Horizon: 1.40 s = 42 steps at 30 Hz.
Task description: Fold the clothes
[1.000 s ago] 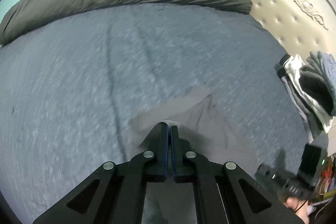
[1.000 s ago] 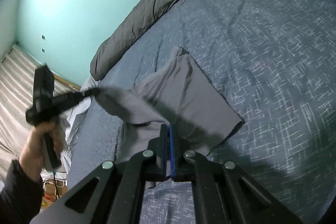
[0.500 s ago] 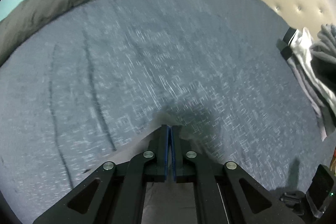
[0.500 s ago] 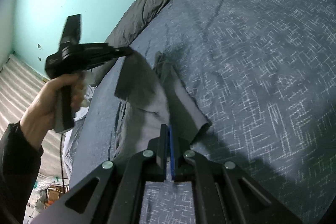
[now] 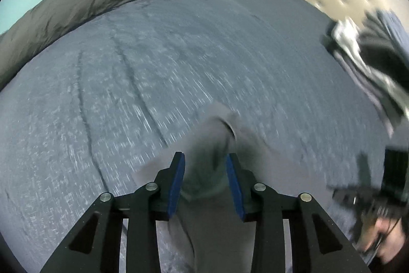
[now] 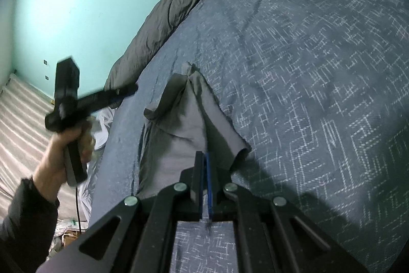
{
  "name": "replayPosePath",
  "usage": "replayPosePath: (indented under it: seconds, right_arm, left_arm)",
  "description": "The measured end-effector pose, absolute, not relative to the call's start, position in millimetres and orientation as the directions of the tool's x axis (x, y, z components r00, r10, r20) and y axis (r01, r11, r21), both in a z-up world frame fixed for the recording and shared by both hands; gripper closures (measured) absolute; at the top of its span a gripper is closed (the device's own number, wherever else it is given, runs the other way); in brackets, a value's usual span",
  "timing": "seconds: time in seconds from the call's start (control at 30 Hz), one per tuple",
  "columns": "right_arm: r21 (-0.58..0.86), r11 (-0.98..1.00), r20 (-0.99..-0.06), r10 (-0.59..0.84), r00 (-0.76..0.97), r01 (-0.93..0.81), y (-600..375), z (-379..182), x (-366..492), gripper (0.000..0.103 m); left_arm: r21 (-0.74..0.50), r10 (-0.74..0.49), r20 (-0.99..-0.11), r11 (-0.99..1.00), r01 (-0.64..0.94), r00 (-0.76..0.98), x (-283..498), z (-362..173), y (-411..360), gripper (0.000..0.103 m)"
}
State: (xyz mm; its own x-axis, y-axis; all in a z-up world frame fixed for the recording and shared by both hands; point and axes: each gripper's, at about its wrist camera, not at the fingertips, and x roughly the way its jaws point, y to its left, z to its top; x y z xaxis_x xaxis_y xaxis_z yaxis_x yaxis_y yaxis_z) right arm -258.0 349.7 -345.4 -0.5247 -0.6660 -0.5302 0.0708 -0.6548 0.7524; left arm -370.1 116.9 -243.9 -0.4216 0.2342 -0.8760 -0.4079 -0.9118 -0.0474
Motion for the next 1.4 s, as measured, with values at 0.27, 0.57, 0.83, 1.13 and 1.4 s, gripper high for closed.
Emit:
replayPosePath:
  seconds: [0.27,0.57,0.83,1.13,1.4]
  right_arm:
    - [0.75,-0.658,-0.535,-0.664,-0.523,0.069,350,-345,-256,0.101]
    - [0.751,-0.657,-0.538,-0.665,-0.518,0.065,350,-346,-258,0.101]
    - [0.743,-0.666,-0.544,-0.653,-0.526,0.058,357,-345,-253,0.101]
    - [0.74,-0.671,-0.548,-0.647,-0.529,0.054,361,-343,-248,0.101]
    - [0.747,-0.663,-0.541,-0.652,-0.531,0.053,360,-344,-251,0.101]
  left_arm:
    - [-0.003,0.219,-0.899,-0.869,-0.495,-0.38,-359,-270,142,0.066]
    - [0.008,0.194,-0.906,-0.88,-0.475,-0.375,-380,-288,149,0.101]
    - [-0.006,0.184,-0.883,-0.925,-0.38,-0.433,-411,-276,135,0.101]
    - [0.0,0.144,-0.9,-0.944,-0.33,-0.412,-443,-296,139,0.101]
    - [0.009,0.139,-0.904,-0.939,-0.344,-0.404,-443,-297,143,0.098]
